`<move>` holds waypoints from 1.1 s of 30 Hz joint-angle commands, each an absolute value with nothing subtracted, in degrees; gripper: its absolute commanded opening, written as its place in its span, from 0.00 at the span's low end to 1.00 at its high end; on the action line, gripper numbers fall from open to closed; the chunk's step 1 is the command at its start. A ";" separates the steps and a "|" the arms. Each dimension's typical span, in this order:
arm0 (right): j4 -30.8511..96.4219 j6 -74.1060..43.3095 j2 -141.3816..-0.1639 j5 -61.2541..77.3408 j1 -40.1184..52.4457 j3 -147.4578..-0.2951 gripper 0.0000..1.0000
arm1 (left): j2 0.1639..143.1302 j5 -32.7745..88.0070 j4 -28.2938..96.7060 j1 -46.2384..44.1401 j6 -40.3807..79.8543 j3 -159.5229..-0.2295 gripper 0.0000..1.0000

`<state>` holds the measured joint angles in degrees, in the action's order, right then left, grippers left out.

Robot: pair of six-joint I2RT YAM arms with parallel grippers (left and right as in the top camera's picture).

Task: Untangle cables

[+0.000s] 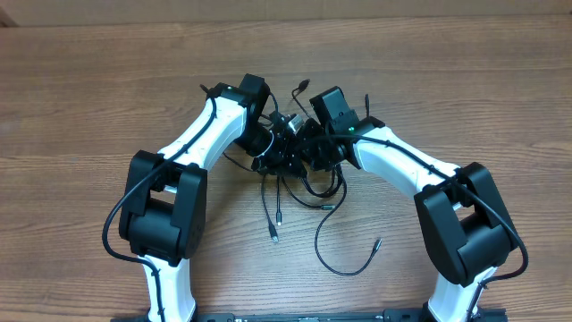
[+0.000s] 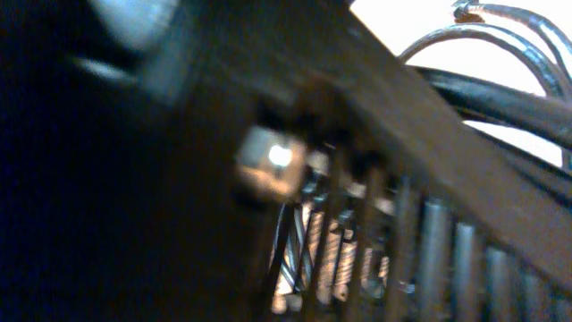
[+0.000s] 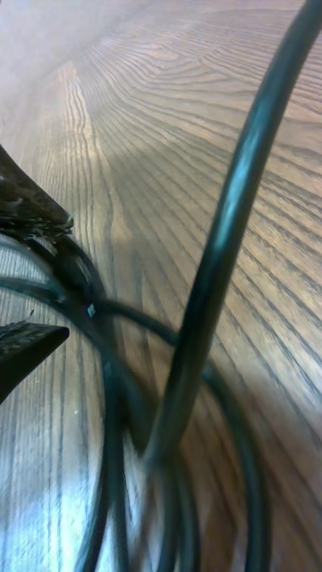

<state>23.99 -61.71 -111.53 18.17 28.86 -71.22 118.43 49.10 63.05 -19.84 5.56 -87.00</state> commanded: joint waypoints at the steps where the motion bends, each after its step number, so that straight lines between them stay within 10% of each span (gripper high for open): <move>1: 23.00 -58.92 -112.18 24.84 29.71 -69.23 0.31 | 118.80 52.05 62.57 -20.49 3.73 -88.23 0.04; 18: 30.79 -42.70 -112.16 36.73 23.59 -69.17 0.36 | 118.80 36.62 63.42 -20.49 -0.32 -88.23 0.04; 33: 35.73 -36.77 -112.18 41.12 19.09 -69.04 0.49 | 118.80 46.02 63.13 -20.16 -6.87 -88.23 0.04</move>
